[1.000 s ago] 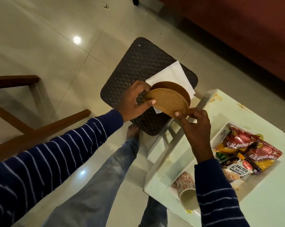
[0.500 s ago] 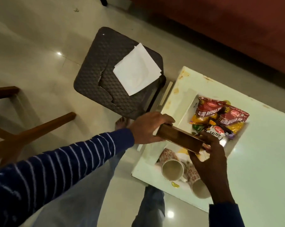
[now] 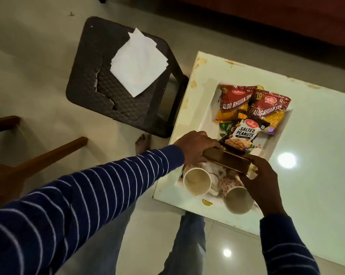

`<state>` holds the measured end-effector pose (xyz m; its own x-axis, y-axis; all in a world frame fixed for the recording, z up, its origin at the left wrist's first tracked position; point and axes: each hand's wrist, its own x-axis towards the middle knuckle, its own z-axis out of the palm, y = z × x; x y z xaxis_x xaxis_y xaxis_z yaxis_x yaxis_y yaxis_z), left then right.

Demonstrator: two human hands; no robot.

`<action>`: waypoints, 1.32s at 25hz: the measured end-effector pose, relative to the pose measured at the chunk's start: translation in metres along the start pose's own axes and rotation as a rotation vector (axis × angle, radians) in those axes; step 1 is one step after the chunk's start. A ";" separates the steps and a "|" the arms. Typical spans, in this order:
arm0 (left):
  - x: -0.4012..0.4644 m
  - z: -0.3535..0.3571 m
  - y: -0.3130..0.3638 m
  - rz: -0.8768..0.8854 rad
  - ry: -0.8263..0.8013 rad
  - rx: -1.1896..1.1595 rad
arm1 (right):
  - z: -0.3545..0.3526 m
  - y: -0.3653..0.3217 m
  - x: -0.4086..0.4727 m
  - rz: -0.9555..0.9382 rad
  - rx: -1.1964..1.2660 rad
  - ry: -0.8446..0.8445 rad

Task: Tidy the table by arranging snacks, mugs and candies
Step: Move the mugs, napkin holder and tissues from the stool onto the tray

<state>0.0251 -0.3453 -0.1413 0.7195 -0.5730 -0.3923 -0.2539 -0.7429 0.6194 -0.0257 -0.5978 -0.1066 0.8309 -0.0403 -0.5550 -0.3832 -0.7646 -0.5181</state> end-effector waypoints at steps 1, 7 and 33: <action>0.000 0.002 0.000 0.008 0.012 0.020 | 0.001 0.001 0.002 0.005 0.014 0.004; 0.003 0.000 0.005 0.009 0.060 0.031 | -0.006 -0.007 0.005 0.044 0.002 -0.007; -0.045 -0.199 -0.237 -0.746 0.591 -0.424 | 0.153 -0.322 0.159 -0.309 -0.092 -0.061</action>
<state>0.1812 -0.0747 -0.1350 0.8312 0.3276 -0.4492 0.5513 -0.5905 0.5894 0.1678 -0.2596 -0.1273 0.8754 0.2396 -0.4198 -0.0760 -0.7895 -0.6091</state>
